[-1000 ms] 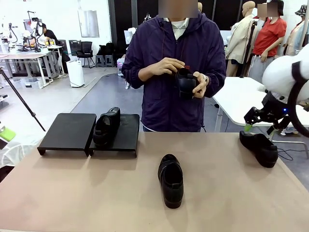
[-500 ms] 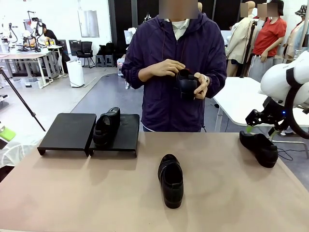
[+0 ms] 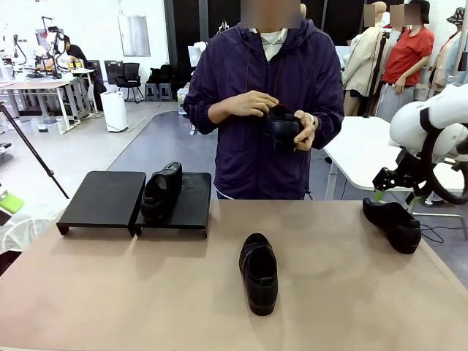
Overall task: Organize the shoes by placing them on the stand.
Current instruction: Pick up one Shoe and place it in the middle of the table.
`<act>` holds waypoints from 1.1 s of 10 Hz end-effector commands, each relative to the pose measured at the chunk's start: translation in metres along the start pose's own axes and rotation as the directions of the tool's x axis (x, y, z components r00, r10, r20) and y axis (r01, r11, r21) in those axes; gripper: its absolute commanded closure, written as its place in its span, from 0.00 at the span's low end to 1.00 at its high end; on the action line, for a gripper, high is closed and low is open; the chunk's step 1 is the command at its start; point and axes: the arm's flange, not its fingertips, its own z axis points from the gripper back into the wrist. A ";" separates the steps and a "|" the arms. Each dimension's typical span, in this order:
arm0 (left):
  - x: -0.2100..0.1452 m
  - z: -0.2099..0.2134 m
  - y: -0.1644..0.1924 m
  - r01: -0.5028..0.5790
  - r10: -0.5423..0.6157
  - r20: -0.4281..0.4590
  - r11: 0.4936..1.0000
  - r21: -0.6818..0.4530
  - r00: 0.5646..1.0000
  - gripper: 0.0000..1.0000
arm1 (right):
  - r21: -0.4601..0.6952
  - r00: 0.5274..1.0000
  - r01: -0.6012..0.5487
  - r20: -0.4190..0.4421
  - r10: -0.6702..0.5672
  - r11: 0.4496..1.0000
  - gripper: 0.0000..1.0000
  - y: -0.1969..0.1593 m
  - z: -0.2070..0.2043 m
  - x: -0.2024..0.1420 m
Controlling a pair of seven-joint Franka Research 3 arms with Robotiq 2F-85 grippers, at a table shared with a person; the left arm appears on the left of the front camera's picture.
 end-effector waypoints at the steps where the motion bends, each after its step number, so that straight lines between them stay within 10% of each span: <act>1: 0.001 0.001 0.000 0.021 -0.020 0.017 1.000 -0.018 1.000 0.00 | 0.009 0.998 -0.035 -0.053 0.036 0.999 0.00 0.000 -0.004 0.018; 10: 0.001 0.001 0.000 0.021 -0.020 0.017 1.000 -0.018 1.000 0.00 | -0.016 0.983 -0.012 -0.181 0.009 1.000 0.00 -0.004 -0.059 0.023; 11: 0.001 0.001 0.000 0.021 -0.020 0.017 1.000 -0.018 1.000 0.00 | -0.033 0.983 -0.012 -0.181 0.006 0.999 0.60 -0.004 -0.060 0.023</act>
